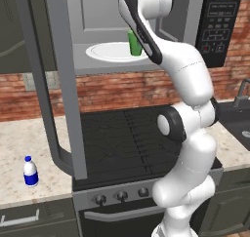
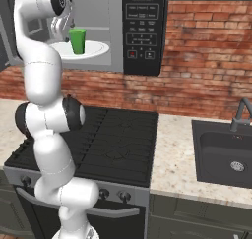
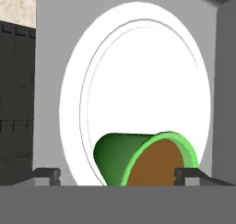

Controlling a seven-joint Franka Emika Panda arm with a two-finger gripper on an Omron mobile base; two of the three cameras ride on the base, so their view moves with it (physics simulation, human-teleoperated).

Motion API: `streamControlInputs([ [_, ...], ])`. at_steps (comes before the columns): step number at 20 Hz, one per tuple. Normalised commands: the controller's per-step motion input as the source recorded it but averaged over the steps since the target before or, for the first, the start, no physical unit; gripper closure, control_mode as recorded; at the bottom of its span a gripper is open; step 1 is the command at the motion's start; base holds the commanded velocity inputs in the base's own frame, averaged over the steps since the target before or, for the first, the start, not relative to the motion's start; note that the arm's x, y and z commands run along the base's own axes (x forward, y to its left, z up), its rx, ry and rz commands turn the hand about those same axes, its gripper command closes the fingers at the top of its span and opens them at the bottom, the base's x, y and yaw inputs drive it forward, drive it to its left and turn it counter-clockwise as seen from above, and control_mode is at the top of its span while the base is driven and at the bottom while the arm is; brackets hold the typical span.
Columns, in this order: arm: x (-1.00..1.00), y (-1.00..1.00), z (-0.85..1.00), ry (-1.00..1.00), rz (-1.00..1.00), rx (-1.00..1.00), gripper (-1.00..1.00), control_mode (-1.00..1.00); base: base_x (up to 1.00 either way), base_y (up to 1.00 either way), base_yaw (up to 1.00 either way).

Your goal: Place the microwavable item in the microwave. Then, close the microwave door and press the start button.

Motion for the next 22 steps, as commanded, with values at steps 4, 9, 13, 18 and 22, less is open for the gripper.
streamControlInputs([
  [4, -0.94, 0.16, -0.49, -0.24, 0.01, -0.1, -1.0, -1.0, 0.0, 0.0, 0.0],
  [9, -1.0, 0.17, -0.82, -0.23, 0.0, -0.14, -1.0, -1.0, 0.0, 0.0, 0.0],
  [13, -0.99, 0.05, -0.97, -0.08, 0.0, -0.13, -1.0, -1.0, 0.0, 0.0, 0.0],
  [18, -0.9, 0.05, -0.99, -0.04, 0.01, -0.16, -1.0, -1.0, 0.0, 0.0, 0.0],
  [22, -0.9, 0.0, -0.72, -0.11, 0.01, -0.17, -1.0, -1.0, 0.0, 0.0, 0.0],
])
